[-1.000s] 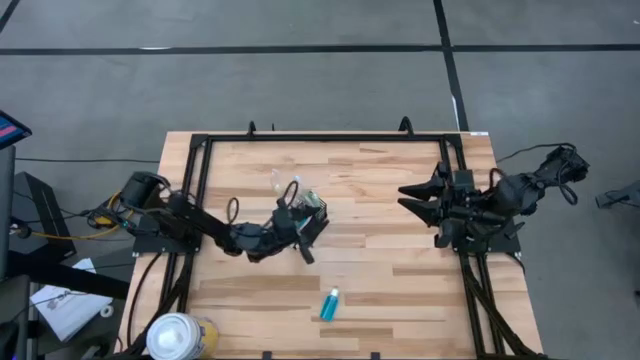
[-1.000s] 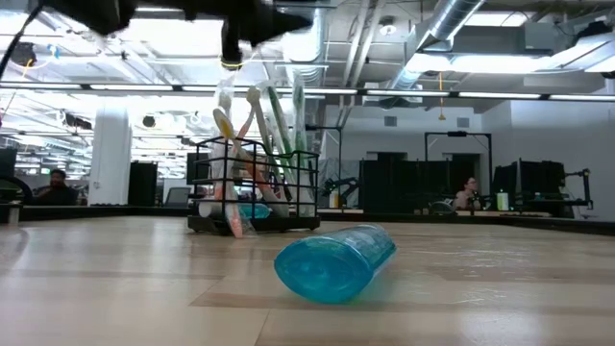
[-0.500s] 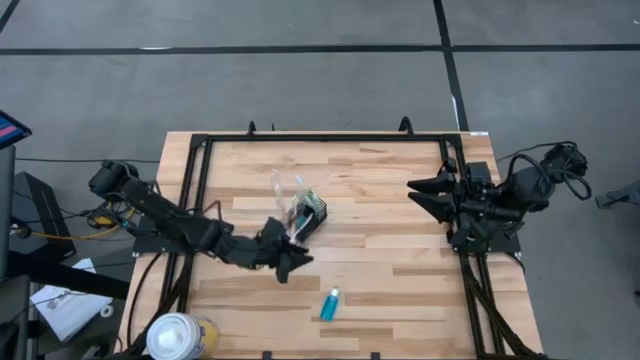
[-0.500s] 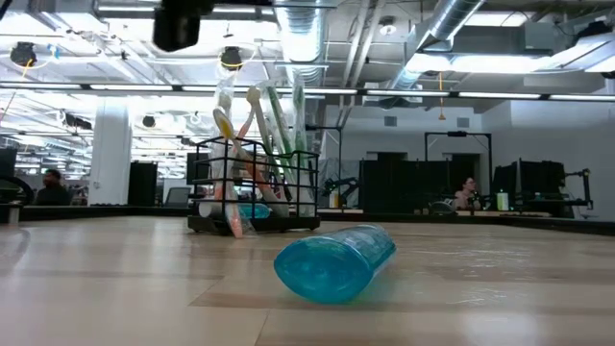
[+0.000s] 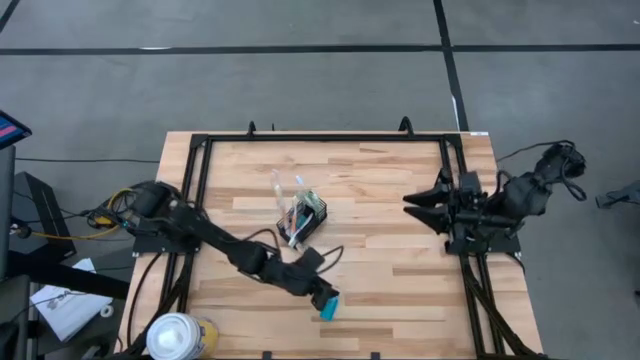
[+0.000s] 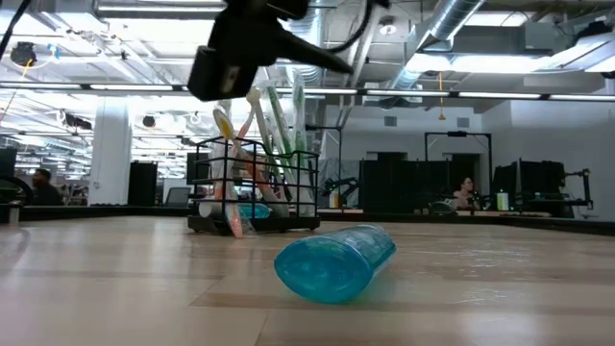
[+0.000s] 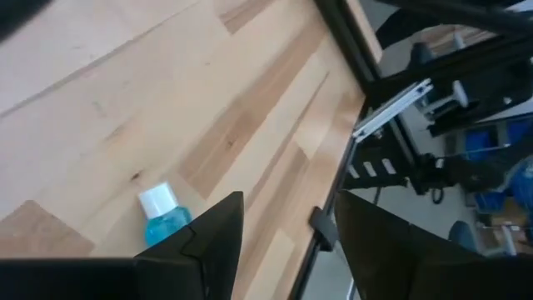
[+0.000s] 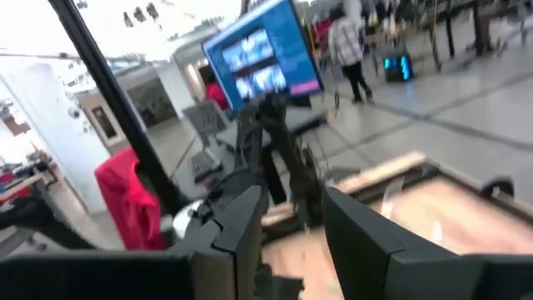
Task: Pick & Place toothbrushing station
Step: Put the blue mouthwash into the wire organizer
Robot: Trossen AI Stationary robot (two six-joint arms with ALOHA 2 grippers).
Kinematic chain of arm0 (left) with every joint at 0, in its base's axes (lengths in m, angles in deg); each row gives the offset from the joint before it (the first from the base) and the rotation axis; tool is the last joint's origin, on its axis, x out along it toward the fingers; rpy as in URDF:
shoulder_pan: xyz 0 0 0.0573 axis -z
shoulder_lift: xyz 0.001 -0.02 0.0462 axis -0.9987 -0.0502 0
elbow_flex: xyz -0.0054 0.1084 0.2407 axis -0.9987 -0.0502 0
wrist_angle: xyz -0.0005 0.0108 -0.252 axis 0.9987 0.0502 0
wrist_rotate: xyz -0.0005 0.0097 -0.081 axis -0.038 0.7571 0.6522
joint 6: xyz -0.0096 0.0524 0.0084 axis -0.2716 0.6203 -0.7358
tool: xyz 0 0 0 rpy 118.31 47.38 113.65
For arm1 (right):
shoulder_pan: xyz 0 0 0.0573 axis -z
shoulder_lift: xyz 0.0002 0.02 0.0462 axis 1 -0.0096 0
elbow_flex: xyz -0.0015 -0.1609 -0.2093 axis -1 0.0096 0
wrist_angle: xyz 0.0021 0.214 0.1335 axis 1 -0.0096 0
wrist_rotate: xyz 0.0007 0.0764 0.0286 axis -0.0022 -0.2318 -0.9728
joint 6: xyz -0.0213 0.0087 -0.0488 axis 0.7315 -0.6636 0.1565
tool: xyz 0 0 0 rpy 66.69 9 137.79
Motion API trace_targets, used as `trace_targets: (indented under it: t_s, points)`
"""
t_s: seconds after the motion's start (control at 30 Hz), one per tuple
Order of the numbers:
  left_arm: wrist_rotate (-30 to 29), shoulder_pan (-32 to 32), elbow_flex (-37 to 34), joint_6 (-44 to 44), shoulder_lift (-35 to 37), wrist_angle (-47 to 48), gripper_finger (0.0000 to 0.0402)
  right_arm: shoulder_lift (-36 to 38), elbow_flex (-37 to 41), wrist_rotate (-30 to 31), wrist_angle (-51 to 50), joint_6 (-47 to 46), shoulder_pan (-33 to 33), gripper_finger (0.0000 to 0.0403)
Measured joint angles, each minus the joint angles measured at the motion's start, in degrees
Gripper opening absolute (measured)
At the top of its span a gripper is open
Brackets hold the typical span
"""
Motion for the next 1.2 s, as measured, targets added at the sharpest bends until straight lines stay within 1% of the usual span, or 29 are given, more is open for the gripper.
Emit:
trace_targets:
  t_s: [0.13,0.3,0.47,0.67,0.87,0.93,1.2]
  points:
    - [0.48,-0.50,2.24,-1.34,-2.72,-0.08,0.0184,-0.80,0.00,0.00,-4.37,-5.40,-1.31,0.0120]
    - [7.26,-1.62,2.06,-6.74,-6.39,2.59,0.0184,-2.92,0.00,-0.85,-5.05,-7.43,-2.43,0.0120]
    - [10.62,-2.45,2.02,-8.56,-9.03,4.63,0.0184,-4.19,0.00,-0.95,-4.81,-8.89,-2.85,0.0120]
    - [11.03,-4.17,2.02,-8.57,-8.93,6.76,0.0184,-4.42,0.00,-1.49,-3.96,-8.65,-2.78,0.0120]
    - [11.06,-6.87,2.04,-7.06,-8.93,6.78,0.0184,-4.38,0.00,-1.48,-3.92,-8.47,-2.69,0.0120]
    - [12.00,-7.57,2.04,-6.91,-8.93,6.78,0.0184,-4.38,0.00,-1.47,-3.92,-8.46,-2.69,0.0120]
    - [13.61,-7.69,2.11,-6.76,-9.24,6.74,0.0184,-4.38,0.00,-1.44,-3.94,-8.26,-2.67,0.0120]
